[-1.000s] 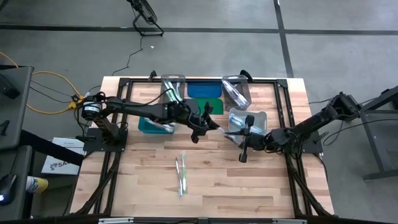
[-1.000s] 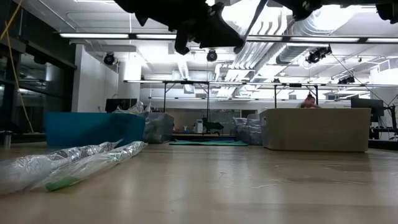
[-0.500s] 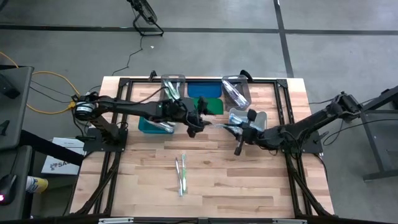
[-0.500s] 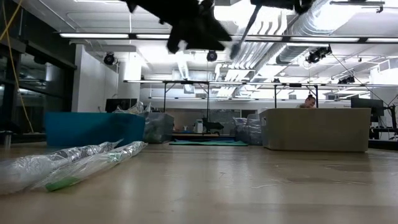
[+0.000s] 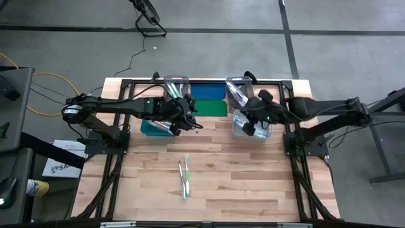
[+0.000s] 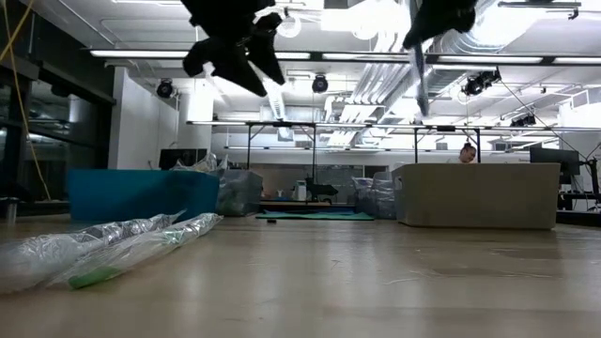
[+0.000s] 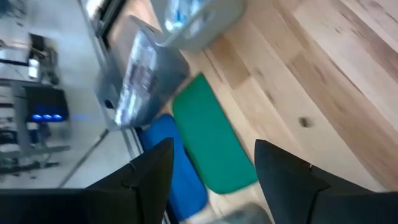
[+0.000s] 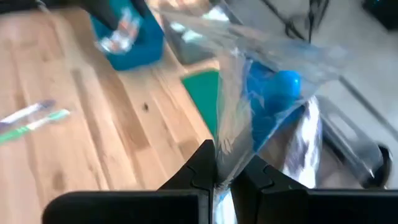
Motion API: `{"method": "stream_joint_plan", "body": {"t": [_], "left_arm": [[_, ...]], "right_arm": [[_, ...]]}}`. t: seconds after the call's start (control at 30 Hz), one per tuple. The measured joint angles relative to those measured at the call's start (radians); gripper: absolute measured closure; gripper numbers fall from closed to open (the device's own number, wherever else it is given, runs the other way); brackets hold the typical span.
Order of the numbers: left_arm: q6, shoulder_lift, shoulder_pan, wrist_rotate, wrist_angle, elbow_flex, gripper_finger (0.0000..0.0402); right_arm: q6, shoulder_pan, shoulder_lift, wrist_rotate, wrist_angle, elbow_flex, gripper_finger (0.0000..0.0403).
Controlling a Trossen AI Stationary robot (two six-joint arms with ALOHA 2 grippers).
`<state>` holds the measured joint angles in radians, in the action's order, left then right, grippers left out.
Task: Pick & Place Toothbrushes
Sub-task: Put the blue toothbrush into the grey bin
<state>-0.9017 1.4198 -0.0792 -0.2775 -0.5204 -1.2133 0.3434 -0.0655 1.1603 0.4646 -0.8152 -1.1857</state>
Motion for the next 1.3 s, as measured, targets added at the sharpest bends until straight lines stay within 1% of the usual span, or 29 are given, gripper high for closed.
{"method": "stream_joint_plan", "body": {"t": [0.13,0.37,0.53,0.7,0.87,1.0,1.3], "left_arm": [[0.017,-0.007,0.000,0.000,-0.053,0.000,0.0187],[0.017,-0.007,0.000,0.001,-0.067,0.001,0.0187],[0.021,-0.007,0.000,0.001,-0.080,0.001,0.0187],[0.043,-0.007,0.001,0.002,-0.091,0.001,0.0187],[0.055,-0.007,0.001,0.003,-0.090,0.001,0.0187],[0.071,-0.007,0.001,0.004,-0.098,0.001,0.0187],[0.076,-0.006,0.001,0.004,-0.115,0.001,0.0187]], "right_arm": [[0.006,0.079,0.001,-0.101,-0.068,-0.003,0.0382],[0.004,0.156,0.026,-0.173,-0.140,-0.003,0.0382],[-0.004,0.200,0.038,-0.264,-0.201,-0.003,0.0382],[-0.018,0.253,0.066,-0.334,-0.275,-0.004,0.0382],[-0.090,0.298,0.135,-0.401,-0.286,-0.003,0.0382],[-0.136,0.325,0.218,-0.445,-0.304,-0.003,0.0382],[-0.212,0.359,0.406,-0.440,-0.310,-0.003,0.0382]]}}
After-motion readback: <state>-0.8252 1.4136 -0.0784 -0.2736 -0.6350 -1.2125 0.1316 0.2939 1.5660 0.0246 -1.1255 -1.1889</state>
